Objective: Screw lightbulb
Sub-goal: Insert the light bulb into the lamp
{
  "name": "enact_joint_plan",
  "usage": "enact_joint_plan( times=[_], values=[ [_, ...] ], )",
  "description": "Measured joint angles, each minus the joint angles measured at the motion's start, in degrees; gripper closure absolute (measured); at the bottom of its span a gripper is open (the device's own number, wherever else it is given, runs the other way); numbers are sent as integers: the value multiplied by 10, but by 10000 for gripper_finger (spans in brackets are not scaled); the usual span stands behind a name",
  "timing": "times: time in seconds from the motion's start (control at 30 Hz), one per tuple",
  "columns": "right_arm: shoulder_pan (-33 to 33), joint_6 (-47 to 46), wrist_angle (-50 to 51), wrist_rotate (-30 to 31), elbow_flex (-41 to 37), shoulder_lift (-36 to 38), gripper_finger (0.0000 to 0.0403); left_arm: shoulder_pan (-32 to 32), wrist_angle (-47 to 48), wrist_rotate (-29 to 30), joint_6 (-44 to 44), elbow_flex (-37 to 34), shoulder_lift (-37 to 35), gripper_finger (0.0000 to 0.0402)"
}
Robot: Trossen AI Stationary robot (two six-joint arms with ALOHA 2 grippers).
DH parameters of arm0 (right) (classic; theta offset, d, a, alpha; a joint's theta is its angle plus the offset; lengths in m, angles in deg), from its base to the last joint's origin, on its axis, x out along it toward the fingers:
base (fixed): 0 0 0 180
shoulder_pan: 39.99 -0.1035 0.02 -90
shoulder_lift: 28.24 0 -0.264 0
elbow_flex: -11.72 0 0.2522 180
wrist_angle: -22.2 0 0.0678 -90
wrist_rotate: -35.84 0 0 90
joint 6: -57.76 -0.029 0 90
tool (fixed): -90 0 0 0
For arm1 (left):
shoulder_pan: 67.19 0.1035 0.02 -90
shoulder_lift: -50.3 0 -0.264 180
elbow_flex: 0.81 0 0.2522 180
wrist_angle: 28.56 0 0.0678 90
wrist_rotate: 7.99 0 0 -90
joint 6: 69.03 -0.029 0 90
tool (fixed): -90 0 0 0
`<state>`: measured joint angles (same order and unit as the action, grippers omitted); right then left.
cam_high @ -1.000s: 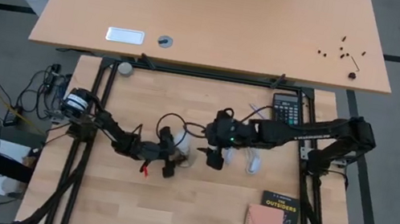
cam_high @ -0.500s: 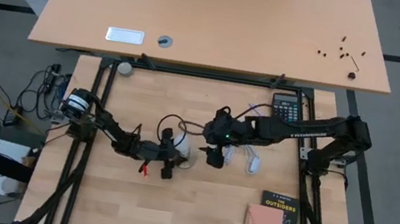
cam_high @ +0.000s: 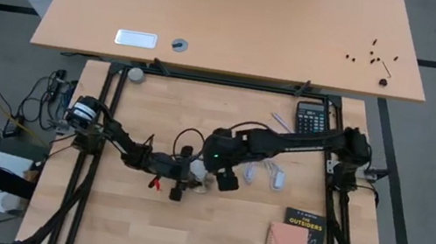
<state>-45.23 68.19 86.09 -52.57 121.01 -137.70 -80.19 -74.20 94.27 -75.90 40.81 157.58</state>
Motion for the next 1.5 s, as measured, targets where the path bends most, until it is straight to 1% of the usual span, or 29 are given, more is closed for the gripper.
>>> enact_joint_plan(
  times=[0.13,0.23,0.47,0.83,1.17,1.27,1.5],
  values=[
    [0,44,42,-16,52,-40,95,0,0,-6,-3,0,0,193],
    [0,71,71,-17,87,-68,96,0,0,-6,-3,0,0,193],
    [1,101,94,-38,141,-105,96,0,-5,-7,-4,-1,0,193],
    [1,101,82,-38,145,-107,96,12,-8,-16,13,-1,1,193],
    [-4,60,62,-40,144,-126,96,21,-9,-21,28,-1,1,194],
    [-4,55,43,-28,145,-124,96,21,-9,-25,33,-1,1,194],
    [-4,29,37,-27,148,-131,95,21,-10,-25,36,-1,1,194]
  ],
)
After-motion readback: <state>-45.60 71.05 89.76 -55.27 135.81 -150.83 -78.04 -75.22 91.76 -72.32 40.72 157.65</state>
